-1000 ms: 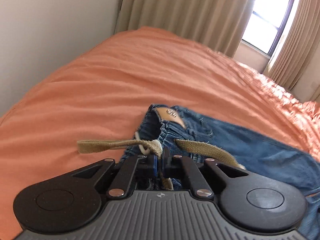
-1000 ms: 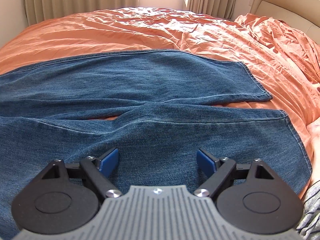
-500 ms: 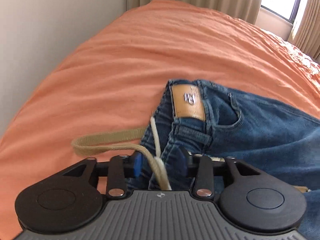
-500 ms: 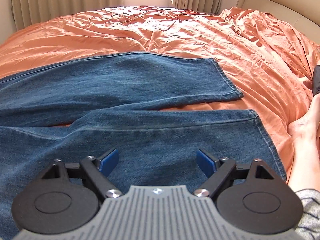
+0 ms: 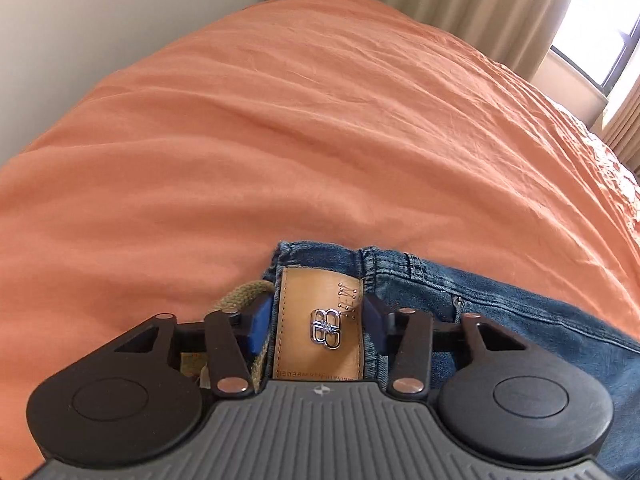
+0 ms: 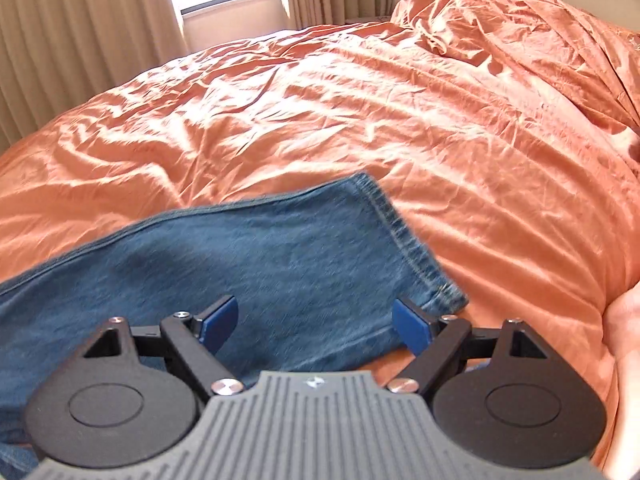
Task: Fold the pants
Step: 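Move the left tool to the jeans waistband and close on it, then grasp a leg hem with the right tool while the left tool holds the waistband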
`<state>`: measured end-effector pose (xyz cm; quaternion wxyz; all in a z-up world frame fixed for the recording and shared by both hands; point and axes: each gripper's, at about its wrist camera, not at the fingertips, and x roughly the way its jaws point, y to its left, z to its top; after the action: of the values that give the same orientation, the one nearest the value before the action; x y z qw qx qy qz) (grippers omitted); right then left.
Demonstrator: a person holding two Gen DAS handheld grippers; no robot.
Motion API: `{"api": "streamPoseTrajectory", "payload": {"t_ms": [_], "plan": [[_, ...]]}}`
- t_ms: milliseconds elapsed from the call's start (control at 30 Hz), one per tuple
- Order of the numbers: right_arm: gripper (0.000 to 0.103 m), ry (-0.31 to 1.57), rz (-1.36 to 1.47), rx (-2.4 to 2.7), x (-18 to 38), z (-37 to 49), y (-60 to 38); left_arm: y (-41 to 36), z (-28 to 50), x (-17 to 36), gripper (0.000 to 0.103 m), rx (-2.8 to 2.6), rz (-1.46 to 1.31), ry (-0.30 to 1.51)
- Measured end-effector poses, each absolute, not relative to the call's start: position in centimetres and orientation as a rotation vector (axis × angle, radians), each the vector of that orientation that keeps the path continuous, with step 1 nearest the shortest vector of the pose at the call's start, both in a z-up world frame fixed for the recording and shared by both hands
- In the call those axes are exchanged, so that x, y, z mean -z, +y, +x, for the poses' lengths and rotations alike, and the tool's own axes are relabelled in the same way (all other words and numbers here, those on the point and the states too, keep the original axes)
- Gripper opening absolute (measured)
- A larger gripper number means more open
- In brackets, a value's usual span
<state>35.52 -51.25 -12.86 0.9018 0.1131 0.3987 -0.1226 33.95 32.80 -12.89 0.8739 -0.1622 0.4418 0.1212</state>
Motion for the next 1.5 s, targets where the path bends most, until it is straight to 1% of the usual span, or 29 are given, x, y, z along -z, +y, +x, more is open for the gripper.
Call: {"api": "streamPoseTrajectory", "payload": {"t_ms": [33, 67, 100, 200, 333, 400, 433, 500, 533, 567, 633, 700, 767, 867, 900, 967, 1000, 1033, 1067, 1100, 1167, 1233, 1433, 1500], "plan": [[0.078, 0.825, 0.244, 0.262, 13.0, 36.5, -52.4, 32.2, 34.3, 13.1, 0.042, -0.253, -0.3, 0.931], [0.071, 0.83, 0.25, 0.272, 13.2, 37.3, -53.2, 31.6, 34.7, 13.3, 0.041, -0.265, -0.258, 0.937], [0.068, 0.839, 0.258, 0.286, 13.6, 38.0, -54.0, 31.1, 35.0, 13.6, 0.041, -0.277, -0.222, 0.943], [0.068, 0.851, 0.28, 0.349, 14.9, 39.7, -56.9, 30.3, 35.8, 14.0, 0.04, -0.305, -0.17, 0.963], [0.069, 0.833, 0.416, 0.312, 16.4, 41.2, -60.2, 29.9, 36.6, 14.2, 0.04, -0.332, -0.155, 0.993], [0.066, 0.823, 0.453, 0.256, 16.9, 42.2, -60.4, 29.6, 36.9, 14.2, 0.04, -0.347, -0.137, 1.003], [0.06, 0.825, 0.451, 0.234, 17.2, 42.8, -60.1, 29.4, 36.9, 14.3, 0.04, -0.355, -0.13, 1.005], [0.014, 0.847, 0.428, 0.206, 17.4, 43.7, -59.6, 29.2, 37.1, 14.3, 0.04, -0.375, -0.127, 1.001], [0.012, 0.853, 0.407, 0.2, 17.3, 43.9, -59.2, 29.0, 37.1, 14.2, 0.039, -0.388, -0.124, 0.993], [0.011, 0.834, 0.34, 0.204, 16.8, 43.9, -58.6, 28.6, 37.1, 14.1, 0.032, -0.405, -0.111, 0.976], [0.005, 0.78, 0.278, 0.22, 15.8, 43.6, -58.2, 27.6, 36.9, 13.4, 0.025, -0.439, -0.062, 0.91], [0.0, 0.733, 0.276, 0.248, 14.9, 43.1, -58.9, 27.2, 36.9, 13.0, 0.023, -0.464, -0.062, 0.875], [0.0, 0.727, 0.194, 0.469, 14.9, 42.8, -60.4, 26.5, 37.5, 13.7, 0.023, -0.477, 0.019, 0.877], [0.0, 0.812, 0.32, 0.533, 16.2, 41.4, -64.2, 26.7, 38.0, 14.8, 0.023, -0.515, -0.017, 0.876], [0.0, 0.811, 0.331, 0.518, 16.2, 40.7, -64.4, 26.7, 38.2, 15.0, 0.024, -0.523, -0.011, 0.88], [0.0, 0.815, 0.392, 0.417, 16.0, 39.3, -64.2, 26.4, 38.4, 14.8, 0.03, -0.541, 0.016, 0.879], [0.004, 0.824, 0.396, 0.395, 15.8, 38.8, -63.8, 26.3, 38.4, 14.6, 0.032, -0.549, 0.026, 0.879], [0.009, 0.834, 0.396, 0.367, 15.7, 38.3, -63.2, 26.1, 38.3, 14.3, 0.036, -0.554, 0.048, 0.873], [0.021, 0.841, 0.385, 0.331, 15.5, 37.7, -62.5, 25.7, 38.1, 13.9, 0.039, -0.555, 0.076, 0.865], [0.028, 0.847, 0.363, 0.301, 15.3, 37.2, -61.6, 25.4, 37.9, 13.5, 0.04, -0.548, 0.096, 0.861], [0.027, 0.862, 0.322, 0.245, 14.8, 36.1, -59.6, 24.9, 37.1, 12.5, 0.045, -0.522, 0.13, 0.854], [0.029, 0.867, 0.305, 0.198, 14.1, 34.7, -58.1, 24.2, 35.7, 11.0, 0.045, -0.475, 0.156, 0.834], [0.028, 0.848, 0.23, 0.075, 11.1, 30.2, -54.2, 21.3, 29.8, 6.0, 0.048, -0.275, 0.233, 0.816], [0.03, 0.868, 0.203, 0.052, 10.3, 28.5, -53.1, 20.0, 27.5, 4.7, 0.048, -0.197, 0.286, 0.826]]}}
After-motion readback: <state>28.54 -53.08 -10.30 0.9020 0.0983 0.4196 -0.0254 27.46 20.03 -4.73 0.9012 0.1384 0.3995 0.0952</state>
